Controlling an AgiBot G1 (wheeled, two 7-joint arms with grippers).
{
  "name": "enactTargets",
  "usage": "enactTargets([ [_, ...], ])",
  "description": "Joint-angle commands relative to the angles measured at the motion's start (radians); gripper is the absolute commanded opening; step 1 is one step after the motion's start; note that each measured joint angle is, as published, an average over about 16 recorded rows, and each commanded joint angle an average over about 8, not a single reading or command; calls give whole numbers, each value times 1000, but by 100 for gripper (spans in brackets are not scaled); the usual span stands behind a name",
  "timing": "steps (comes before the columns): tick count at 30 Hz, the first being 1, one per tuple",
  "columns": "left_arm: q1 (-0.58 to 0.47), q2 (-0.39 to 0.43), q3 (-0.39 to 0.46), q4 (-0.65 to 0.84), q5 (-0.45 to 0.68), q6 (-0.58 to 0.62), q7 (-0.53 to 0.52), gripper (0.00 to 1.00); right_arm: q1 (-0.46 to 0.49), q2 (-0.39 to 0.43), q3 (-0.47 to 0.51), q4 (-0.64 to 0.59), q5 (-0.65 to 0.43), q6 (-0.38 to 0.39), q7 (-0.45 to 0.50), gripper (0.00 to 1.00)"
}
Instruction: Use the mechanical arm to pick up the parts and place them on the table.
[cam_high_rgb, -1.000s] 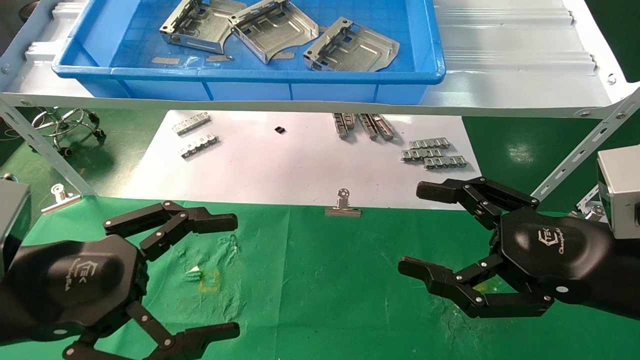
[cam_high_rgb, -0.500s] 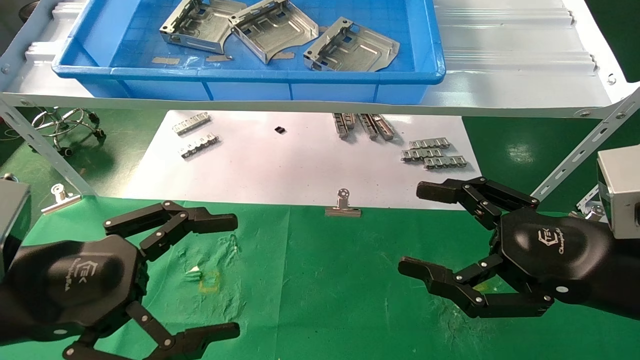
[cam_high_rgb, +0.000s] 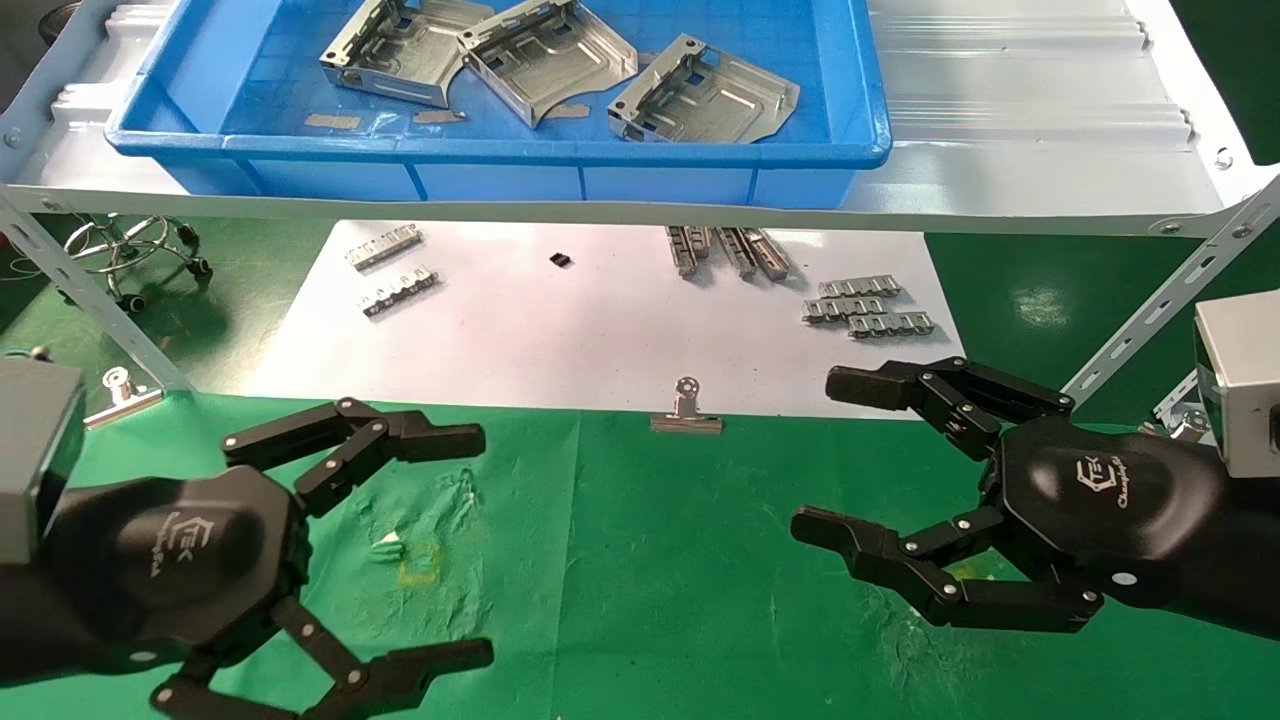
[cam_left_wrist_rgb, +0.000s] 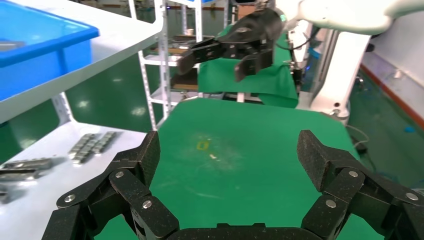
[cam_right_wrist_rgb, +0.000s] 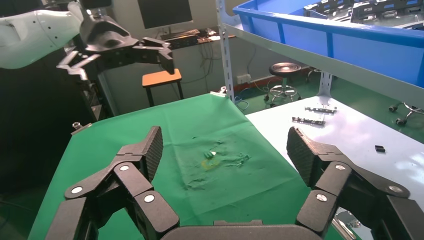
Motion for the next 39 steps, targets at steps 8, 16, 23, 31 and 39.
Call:
enactTargets([
  [8,-76,71,17,60,54,-44,32,100,0,0,0,0,0,0,0,0],
  [16,-233,184,55,171,127,-85,43,100,0,0,0,0,0,0,0,0],
  [23,-379,291,94,326,204,-130,57,100,0,0,0,0,0,0,0,0],
  [31,-530,410,133,547,283,-184,101,100,0,0,0,0,0,0,0,0],
  [39,-700,536,179,816,365,-222,172,100,0,0,0,0,0,0,0,0],
])
